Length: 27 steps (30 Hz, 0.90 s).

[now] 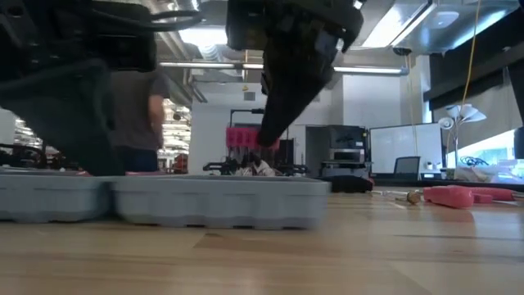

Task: Prefit tool cases

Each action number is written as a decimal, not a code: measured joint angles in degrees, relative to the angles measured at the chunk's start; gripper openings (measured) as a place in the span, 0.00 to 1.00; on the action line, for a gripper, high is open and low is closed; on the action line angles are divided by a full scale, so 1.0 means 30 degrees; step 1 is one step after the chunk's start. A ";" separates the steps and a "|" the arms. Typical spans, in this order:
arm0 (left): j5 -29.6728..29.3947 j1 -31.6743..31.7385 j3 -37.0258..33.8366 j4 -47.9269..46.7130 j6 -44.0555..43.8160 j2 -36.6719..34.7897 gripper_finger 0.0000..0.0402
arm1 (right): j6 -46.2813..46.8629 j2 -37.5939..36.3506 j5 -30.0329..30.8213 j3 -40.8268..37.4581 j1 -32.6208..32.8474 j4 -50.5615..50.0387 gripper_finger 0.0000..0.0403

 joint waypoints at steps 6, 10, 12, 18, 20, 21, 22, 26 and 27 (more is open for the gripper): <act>-0.1142 -0.0966 -0.0029 -0.2024 -0.2527 -0.0462 0.00 | 0.1942 -0.1235 0.0553 -0.0101 -0.1279 -0.2537 0.04; -0.1355 -0.1172 -0.0047 -0.2246 -0.2938 -0.0470 0.00 | 0.4155 -0.3323 0.0539 -0.1609 -0.2252 -0.2125 0.04; -0.1338 -0.1192 -0.0052 -0.2274 -0.2637 -0.0456 0.00 | 0.6161 -0.4593 0.0549 -0.3173 -0.2598 -0.1499 0.04; -0.1309 -0.1186 -0.0069 -0.2236 -0.1841 -0.0448 0.00 | 1.5936 -0.8635 0.0515 -1.0413 -0.2162 0.5573 0.04; -0.1300 -0.1185 -0.0067 -0.2284 -0.1639 -0.0470 0.00 | 1.9266 -0.9254 0.1132 -1.2421 -0.1541 0.7813 0.04; -0.1281 -0.1157 -0.0073 -0.2290 -0.1573 -0.0521 0.00 | 2.0736 -0.9291 0.1564 -1.3115 -0.1199 0.8737 0.04; -0.1274 -0.1108 -0.0073 -0.2338 -0.1467 -0.0528 0.00 | 2.2199 -0.9286 0.2109 -1.3679 -0.0841 0.9338 0.04; -0.1125 -0.0976 -0.0086 -0.2789 -0.1253 -0.0793 0.00 | 2.7571 -0.8908 0.5262 -1.4894 0.0392 1.0010 0.04; -0.1143 -0.0917 -0.0109 -0.2974 -0.1253 -0.0837 0.00 | 2.8824 -0.8894 0.6020 -1.5173 0.0539 0.9842 0.04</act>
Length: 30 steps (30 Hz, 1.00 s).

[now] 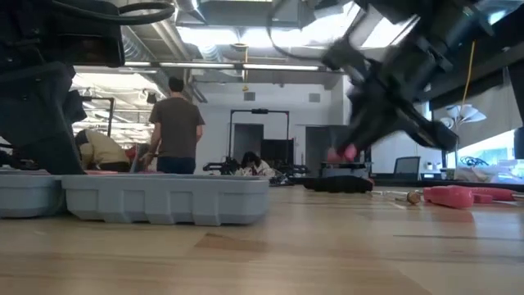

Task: Prefit tool cases

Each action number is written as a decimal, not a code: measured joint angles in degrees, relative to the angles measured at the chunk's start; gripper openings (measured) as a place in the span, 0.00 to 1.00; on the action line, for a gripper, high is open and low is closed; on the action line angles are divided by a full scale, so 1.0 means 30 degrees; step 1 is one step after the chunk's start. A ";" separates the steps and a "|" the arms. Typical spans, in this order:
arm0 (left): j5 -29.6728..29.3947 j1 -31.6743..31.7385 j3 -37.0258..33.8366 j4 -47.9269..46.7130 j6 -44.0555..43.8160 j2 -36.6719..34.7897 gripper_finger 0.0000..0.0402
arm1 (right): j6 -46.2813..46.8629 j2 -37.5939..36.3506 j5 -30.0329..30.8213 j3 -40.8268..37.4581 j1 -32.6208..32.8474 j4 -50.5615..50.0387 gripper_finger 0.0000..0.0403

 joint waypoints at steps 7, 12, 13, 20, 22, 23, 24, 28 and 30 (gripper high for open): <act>0.0188 0.0059 0.0000 -0.0054 -0.0426 -0.0099 0.00 | 0.3596 0.0000 0.0689 -0.0649 0.0202 -0.1908 0.04; 0.0253 0.0018 0.0000 -0.0043 -0.1012 -0.0107 0.00 | 0.3599 0.0000 0.0098 -0.0612 0.0427 -0.1651 0.04; 0.0229 0.0063 0.0000 -0.0029 -0.1052 -0.0107 0.00 | 0.3659 0.0000 0.0188 -0.0612 0.0396 -0.1598 0.04; 0.0342 0.0452 0.0000 0.0283 -0.0471 -0.0104 0.00 | 0.4272 0.0122 0.0002 -0.0612 0.0270 -0.1127 0.12; 0.0350 0.0547 0.0000 0.0305 -0.0437 -0.0099 0.00 | 0.4674 0.0182 -0.0292 -0.0612 0.0270 -0.1241 0.15; 0.0357 0.0554 0.0000 0.0312 -0.0430 -0.0099 0.00 | 0.4770 0.0186 -0.0322 -0.0612 0.0270 -0.1179 0.15; 0.0344 0.0554 0.0000 0.0318 -0.0430 -0.0099 0.00 | 0.4961 0.0217 -0.0285 -0.0605 0.0270 -0.1072 0.16; 0.0321 0.0554 0.0000 0.0320 -0.0457 -0.0099 0.00 | 0.5274 0.0291 -0.0227 -0.0605 0.0270 -0.1131 0.17; 0.0320 0.0554 0.0000 0.0320 -0.0437 -0.0099 0.00 | 0.5274 0.0291 -0.0189 -0.0605 0.0270 -0.1165 0.17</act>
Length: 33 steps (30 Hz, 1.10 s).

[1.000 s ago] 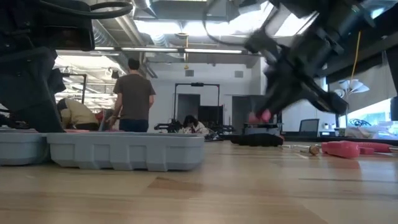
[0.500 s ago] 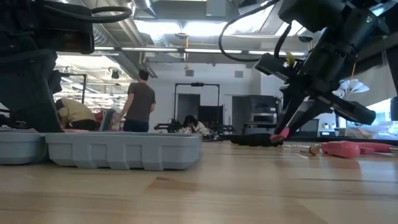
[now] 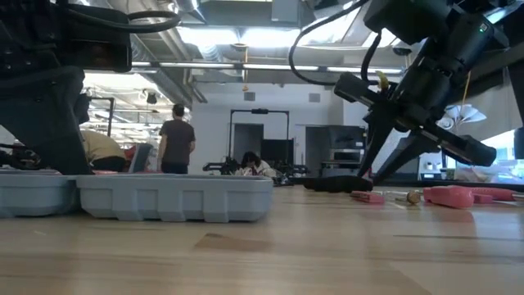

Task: Prefit tool cases

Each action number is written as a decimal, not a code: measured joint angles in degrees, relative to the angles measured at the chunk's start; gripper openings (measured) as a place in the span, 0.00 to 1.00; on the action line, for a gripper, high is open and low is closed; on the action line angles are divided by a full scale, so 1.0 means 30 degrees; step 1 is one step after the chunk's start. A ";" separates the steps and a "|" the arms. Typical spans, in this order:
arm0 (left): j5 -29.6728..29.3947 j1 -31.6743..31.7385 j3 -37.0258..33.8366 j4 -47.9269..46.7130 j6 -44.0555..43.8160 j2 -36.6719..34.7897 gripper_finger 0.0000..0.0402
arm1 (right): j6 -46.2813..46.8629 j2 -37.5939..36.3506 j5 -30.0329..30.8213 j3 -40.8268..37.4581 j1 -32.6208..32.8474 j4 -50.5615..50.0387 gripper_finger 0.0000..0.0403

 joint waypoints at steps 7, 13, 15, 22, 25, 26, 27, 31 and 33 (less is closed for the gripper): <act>-0.0069 0.0000 0.0009 -0.0068 0.0040 0.0000 0.00 | 0.0063 -0.0001 0.0041 0.0060 0.0000 -0.1364 0.18; -0.0651 -0.0209 0.0007 -0.0480 0.0058 -0.0137 0.00 | -0.1203 -0.1052 0.0530 0.0625 0.0000 -0.4046 0.18; -0.0868 -0.0240 -0.0017 -0.0927 0.0027 -0.0405 0.00 | -0.2098 -0.1660 0.1156 0.0856 0.0000 -0.4267 0.18; -0.1442 0.0493 -0.0036 0.0237 0.2113 -0.0648 0.00 | -0.5706 -0.2798 0.2896 0.2264 0.0000 -0.4023 0.18; -0.1440 0.1036 -0.0036 0.2114 0.3861 -0.0796 0.00 | -0.6748 -0.2798 0.3130 0.2897 0.0000 -0.3979 0.18; -0.1454 0.1229 -0.0015 0.3006 0.4457 -0.0848 0.00 | -0.7072 -0.2805 0.3214 0.3005 0.0000 -0.3728 0.18; -0.1438 0.1349 0.0000 0.3770 0.5021 -0.0934 0.00 | -0.7467 -0.2805 0.3213 0.3043 0.0000 -0.3366 0.18; -0.1412 0.1825 0.0173 0.3914 0.7256 -0.1661 0.00 | -0.9439 -0.2805 0.2725 0.3053 0.0000 -0.0932 0.18; -0.1752 0.2065 0.0211 0.2616 0.7578 -0.2608 0.00 | -1.0617 -0.2701 0.1880 0.3062 0.0000 0.0425 0.15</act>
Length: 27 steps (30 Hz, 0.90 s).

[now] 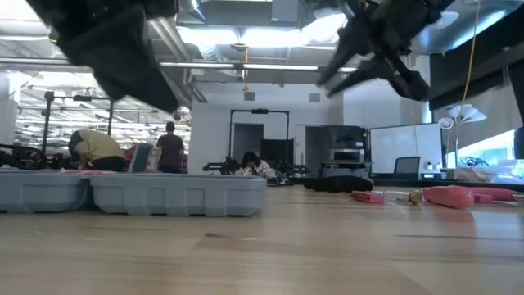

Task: Prefit tool cases

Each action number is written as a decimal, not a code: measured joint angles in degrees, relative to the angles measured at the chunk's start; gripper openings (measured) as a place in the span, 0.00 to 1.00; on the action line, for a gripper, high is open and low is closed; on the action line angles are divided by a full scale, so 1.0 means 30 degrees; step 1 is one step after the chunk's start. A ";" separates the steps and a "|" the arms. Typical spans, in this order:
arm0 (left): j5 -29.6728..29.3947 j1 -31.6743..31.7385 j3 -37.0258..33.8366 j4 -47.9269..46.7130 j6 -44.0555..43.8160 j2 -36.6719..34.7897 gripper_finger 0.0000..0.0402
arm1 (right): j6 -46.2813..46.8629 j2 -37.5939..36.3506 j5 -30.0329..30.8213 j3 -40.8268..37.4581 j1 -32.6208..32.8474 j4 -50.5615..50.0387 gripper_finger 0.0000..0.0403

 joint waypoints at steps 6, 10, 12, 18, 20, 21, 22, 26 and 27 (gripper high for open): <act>-0.2356 0.0215 0.0026 -0.6982 -0.2079 -0.3259 0.00 | -0.0576 0.1507 -0.0867 0.0005 0.0022 0.2560 0.02; -0.2225 0.0131 -0.0499 -1.1265 -0.5698 -0.4505 0.00 | -0.0606 0.3758 -0.1618 0.1098 0.0038 0.5073 0.00; -0.1782 -0.0080 -0.0929 -1.2303 -0.7442 -0.4721 0.00 | -0.1065 0.5243 -0.2234 0.2538 0.0269 0.5371 0.00; 0.0723 -0.0142 -0.2815 -1.1909 -0.9978 -0.4520 0.00 | -0.1659 1.0017 -0.4142 0.8134 0.0709 0.3175 0.00; 0.1489 -0.0166 -0.3398 -1.1366 -1.0435 -0.4402 0.00 | -0.1662 1.1129 -0.4692 0.9587 0.0684 0.2180 0.00; 0.1775 -0.0246 -0.3674 -1.1124 -1.0592 -0.4395 0.00 | -0.1664 1.1548 -0.5076 1.0167 0.0673 0.1751 0.00; 0.2116 -0.0268 -0.3952 -1.0887 -1.0724 -0.4365 0.00 | -0.1655 1.1982 -0.5286 1.0662 0.0666 0.1148 0.00; 0.2708 -0.0569 -0.4767 -1.0102 -1.1139 -0.4349 0.00 | -0.1630 1.2795 -0.5376 1.1781 0.0758 -0.2236 0.00; 0.2681 -0.0709 -0.4964 -0.9729 -1.1419 -0.4355 0.00 | -0.1634 1.2821 -0.5375 1.1791 0.0758 -0.3004 0.00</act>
